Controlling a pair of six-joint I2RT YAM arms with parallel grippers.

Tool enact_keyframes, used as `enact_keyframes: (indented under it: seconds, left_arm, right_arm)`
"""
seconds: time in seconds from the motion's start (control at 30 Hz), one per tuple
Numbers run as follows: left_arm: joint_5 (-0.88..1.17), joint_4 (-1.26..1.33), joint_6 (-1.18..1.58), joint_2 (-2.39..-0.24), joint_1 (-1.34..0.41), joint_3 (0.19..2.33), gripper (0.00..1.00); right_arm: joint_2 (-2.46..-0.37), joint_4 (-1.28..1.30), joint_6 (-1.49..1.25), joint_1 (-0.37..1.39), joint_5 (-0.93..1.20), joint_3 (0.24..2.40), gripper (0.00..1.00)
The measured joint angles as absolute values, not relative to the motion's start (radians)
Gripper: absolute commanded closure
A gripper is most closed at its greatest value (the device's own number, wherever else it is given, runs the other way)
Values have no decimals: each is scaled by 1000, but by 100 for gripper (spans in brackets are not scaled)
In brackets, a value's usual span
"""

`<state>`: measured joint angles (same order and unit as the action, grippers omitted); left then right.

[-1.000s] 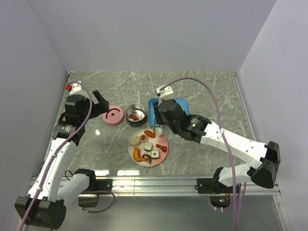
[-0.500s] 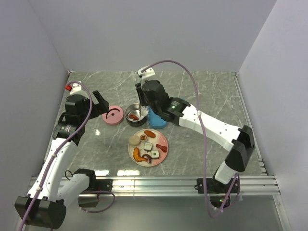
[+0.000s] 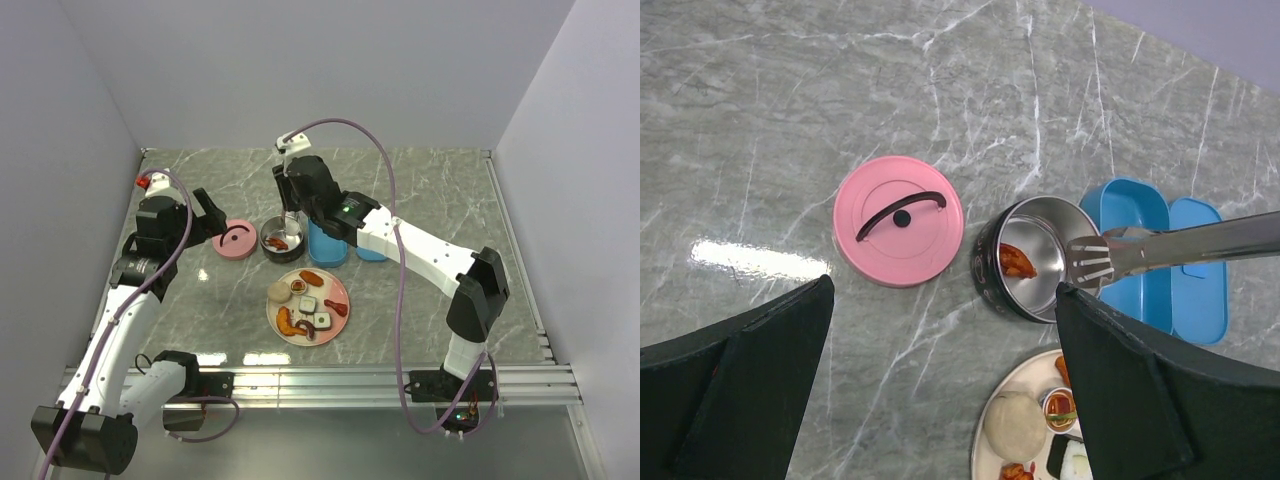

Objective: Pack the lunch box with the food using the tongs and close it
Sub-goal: Place the food into the lunch box

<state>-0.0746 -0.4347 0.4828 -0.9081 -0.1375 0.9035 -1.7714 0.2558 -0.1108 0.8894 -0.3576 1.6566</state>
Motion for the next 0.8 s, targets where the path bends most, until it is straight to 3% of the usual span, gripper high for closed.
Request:
enact_keyframes:
  seconds: [0.33, 0.8]
  left_arm:
    - [-76, -435, 483, -910, -138, 904, 1]
    - [-77, -439, 484, -905, -138, 904, 1]
  right_arm:
    - [-1771, 237, -113, 883, -327, 1657, 48]
    - [-1721, 214, -113, 883, -312, 1594, 50]
